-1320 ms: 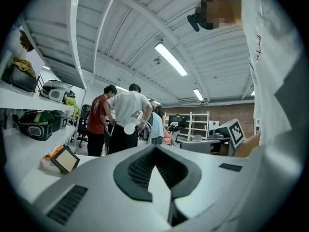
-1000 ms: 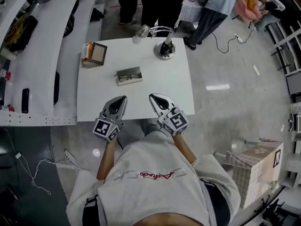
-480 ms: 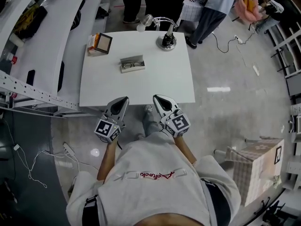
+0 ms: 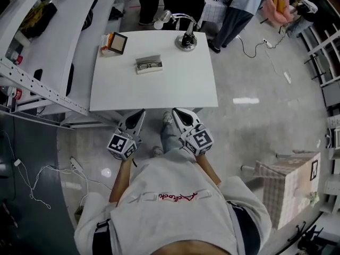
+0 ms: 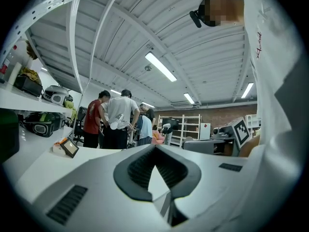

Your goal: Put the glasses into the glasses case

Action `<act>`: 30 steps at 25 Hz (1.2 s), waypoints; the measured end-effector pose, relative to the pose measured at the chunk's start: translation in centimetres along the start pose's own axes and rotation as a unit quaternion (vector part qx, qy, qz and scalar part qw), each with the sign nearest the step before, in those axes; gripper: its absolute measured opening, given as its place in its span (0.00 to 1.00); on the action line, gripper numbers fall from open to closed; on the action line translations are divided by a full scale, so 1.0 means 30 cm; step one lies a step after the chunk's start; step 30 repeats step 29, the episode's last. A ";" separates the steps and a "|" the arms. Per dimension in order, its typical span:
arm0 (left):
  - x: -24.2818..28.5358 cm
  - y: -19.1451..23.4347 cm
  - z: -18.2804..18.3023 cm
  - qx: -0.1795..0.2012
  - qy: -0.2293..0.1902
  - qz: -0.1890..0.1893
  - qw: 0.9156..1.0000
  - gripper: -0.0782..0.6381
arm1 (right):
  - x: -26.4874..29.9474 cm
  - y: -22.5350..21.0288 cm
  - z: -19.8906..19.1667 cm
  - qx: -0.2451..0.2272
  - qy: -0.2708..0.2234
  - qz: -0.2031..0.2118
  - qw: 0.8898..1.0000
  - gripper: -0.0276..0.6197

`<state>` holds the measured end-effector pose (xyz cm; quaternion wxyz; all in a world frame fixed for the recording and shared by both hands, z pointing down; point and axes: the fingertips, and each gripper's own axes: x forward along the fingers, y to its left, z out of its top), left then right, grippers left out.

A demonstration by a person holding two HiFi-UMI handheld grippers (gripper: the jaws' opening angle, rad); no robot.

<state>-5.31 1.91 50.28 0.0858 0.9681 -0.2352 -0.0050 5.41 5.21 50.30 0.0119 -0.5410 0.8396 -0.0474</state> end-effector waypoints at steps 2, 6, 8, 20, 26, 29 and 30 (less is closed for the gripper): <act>-0.008 -0.015 -0.002 0.000 -0.002 0.002 1.000 0.13 | -0.019 0.008 -0.005 0.000 0.002 0.000 1.000 0.07; -0.018 -0.035 -0.010 0.000 -0.008 0.005 1.000 0.13 | -0.041 0.017 -0.009 -0.001 0.003 0.003 1.000 0.07; -0.021 -0.040 -0.022 0.001 -0.009 0.009 1.000 0.13 | -0.047 0.018 -0.013 -0.003 0.002 0.005 1.000 0.07; -0.021 -0.097 -0.042 0.004 -0.007 0.015 1.000 0.13 | -0.082 0.020 -0.012 -0.008 -0.001 0.015 1.000 0.07; -0.025 -0.118 -0.042 0.007 -0.004 0.014 1.000 0.13 | -0.099 0.025 -0.015 -0.008 0.000 0.015 1.000 0.07; -0.028 -0.132 -0.041 0.004 -0.003 0.013 1.000 0.13 | -0.108 0.029 -0.018 -0.008 0.000 0.015 1.000 0.07; -0.028 -0.132 -0.041 0.004 -0.003 0.013 1.000 0.13 | -0.108 0.029 -0.018 -0.008 0.000 0.015 1.000 0.07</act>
